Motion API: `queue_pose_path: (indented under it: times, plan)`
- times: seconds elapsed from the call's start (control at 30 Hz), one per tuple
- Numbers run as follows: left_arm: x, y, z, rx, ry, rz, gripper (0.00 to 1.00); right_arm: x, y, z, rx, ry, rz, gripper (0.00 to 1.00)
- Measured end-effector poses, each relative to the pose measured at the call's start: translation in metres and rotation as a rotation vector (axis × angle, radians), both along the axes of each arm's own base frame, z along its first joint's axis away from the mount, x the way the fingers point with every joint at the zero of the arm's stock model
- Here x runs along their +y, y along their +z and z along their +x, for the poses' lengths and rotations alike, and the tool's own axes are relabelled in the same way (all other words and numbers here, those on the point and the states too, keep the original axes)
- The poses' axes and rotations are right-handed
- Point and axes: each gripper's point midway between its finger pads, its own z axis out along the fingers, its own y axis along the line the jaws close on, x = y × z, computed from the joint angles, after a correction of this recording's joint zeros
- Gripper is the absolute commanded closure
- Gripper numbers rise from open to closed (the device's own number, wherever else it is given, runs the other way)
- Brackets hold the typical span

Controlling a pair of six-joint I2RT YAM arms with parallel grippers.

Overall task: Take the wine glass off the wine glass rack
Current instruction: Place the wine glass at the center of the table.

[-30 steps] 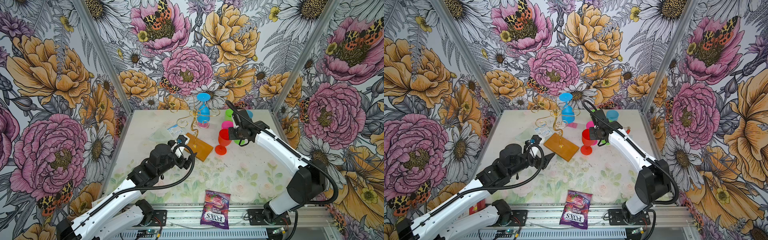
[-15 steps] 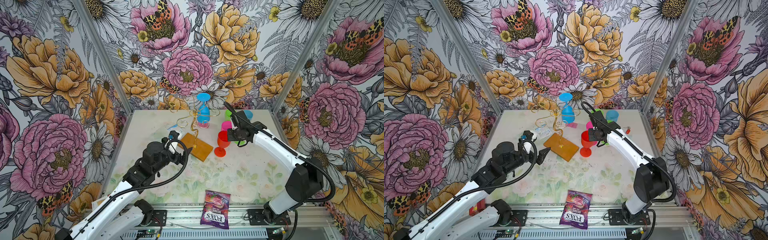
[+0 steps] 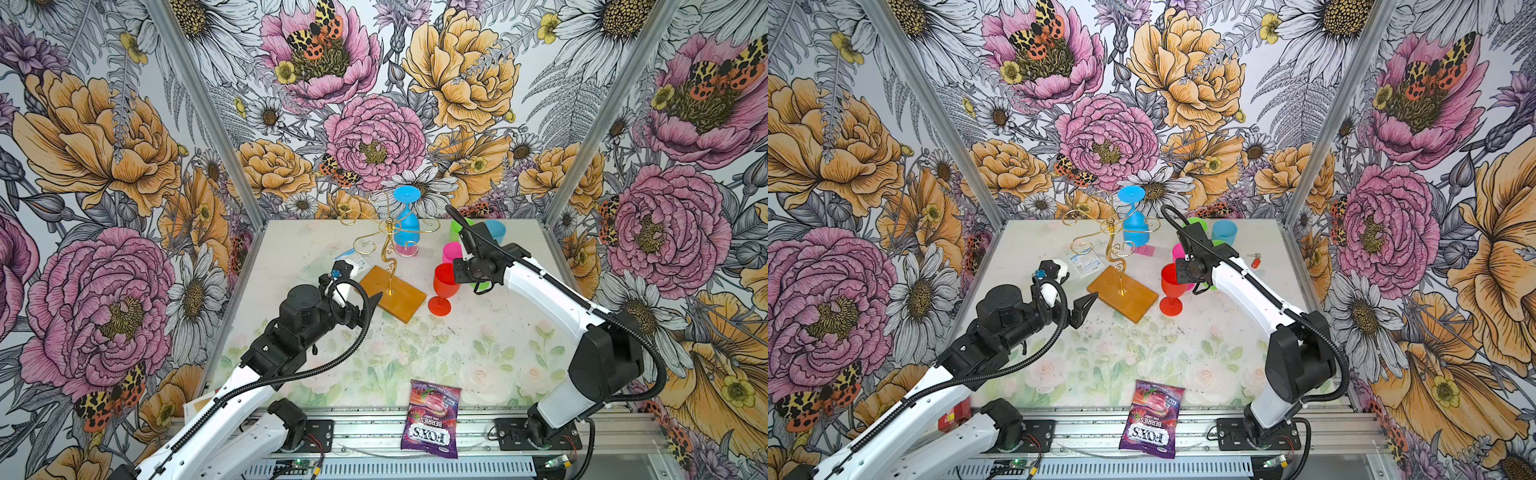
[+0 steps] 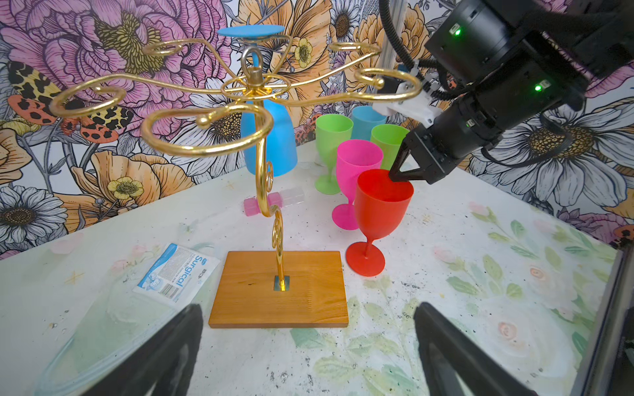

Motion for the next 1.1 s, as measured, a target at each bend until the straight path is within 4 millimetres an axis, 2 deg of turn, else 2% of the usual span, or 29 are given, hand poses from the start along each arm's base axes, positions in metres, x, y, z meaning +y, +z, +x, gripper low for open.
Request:
queue_pose_path:
  times: [0.33,0.47,0.63,0.9,1.1]
  plan:
    - [0.003,0.000,0.002,0.003,0.009,-0.005,0.02,0.007,0.000,-0.003,0.013,0.026,0.031,0.72]
    - [0.005,0.000,0.003,0.007,0.016,-0.012,0.02,0.010,0.009,-0.005,0.010,0.037,0.078,0.64]
    - [0.006,0.000,0.004,0.013,0.020,-0.020,0.02,0.006,0.036,-0.001,-0.024,0.041,0.180,0.57]
    - [0.009,0.004,0.006,0.009,0.026,-0.038,0.02,-0.024,0.080,0.019,-0.087,-0.012,0.331,0.38]
    - [0.012,0.010,0.010,0.004,0.029,-0.079,0.02,-0.016,0.136,0.037,-0.185,0.055,0.445,0.36]
